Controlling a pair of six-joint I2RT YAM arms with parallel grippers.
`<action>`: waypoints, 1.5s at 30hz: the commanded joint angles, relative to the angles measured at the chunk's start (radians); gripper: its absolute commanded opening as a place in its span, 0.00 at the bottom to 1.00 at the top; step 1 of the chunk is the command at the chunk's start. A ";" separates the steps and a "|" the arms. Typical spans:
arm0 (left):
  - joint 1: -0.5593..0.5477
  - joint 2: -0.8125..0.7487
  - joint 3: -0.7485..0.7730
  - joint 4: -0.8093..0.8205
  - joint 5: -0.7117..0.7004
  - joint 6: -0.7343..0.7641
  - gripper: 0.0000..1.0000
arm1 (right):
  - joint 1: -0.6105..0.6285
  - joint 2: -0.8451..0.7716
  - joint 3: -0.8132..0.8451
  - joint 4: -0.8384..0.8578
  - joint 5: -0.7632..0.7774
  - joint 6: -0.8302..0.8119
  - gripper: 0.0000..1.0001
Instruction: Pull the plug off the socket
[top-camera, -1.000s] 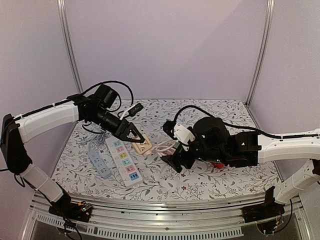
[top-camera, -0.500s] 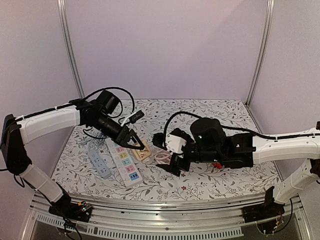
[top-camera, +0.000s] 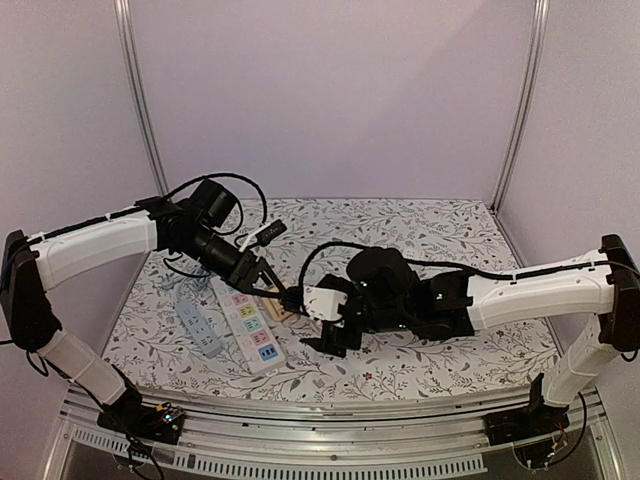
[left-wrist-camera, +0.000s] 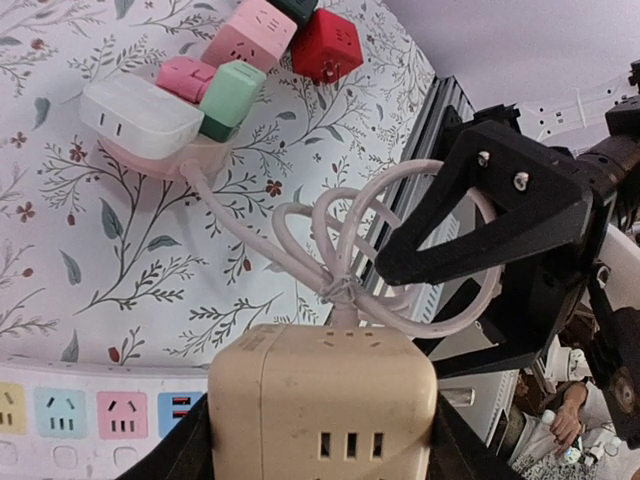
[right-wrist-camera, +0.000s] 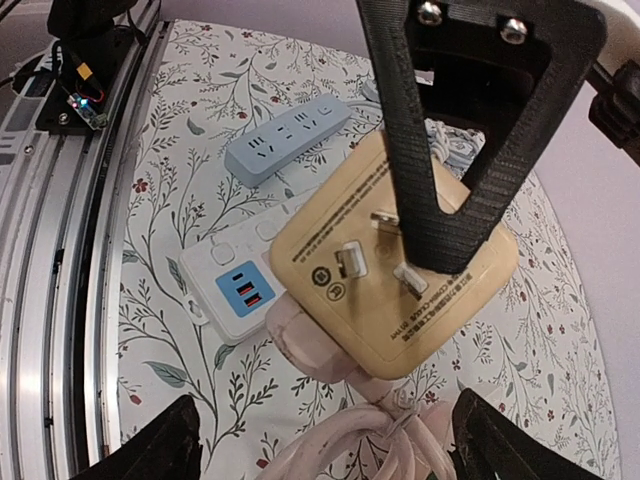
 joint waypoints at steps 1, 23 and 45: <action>-0.012 -0.054 0.005 0.058 0.107 0.000 0.26 | 0.007 0.067 0.055 -0.033 0.002 -0.041 0.80; -0.016 -0.026 0.002 0.063 0.116 0.001 0.23 | 0.021 0.176 0.045 0.121 0.108 -0.090 0.36; 0.081 -0.034 -0.016 0.120 0.014 -0.085 0.22 | 0.109 0.105 0.004 0.103 0.251 0.086 0.00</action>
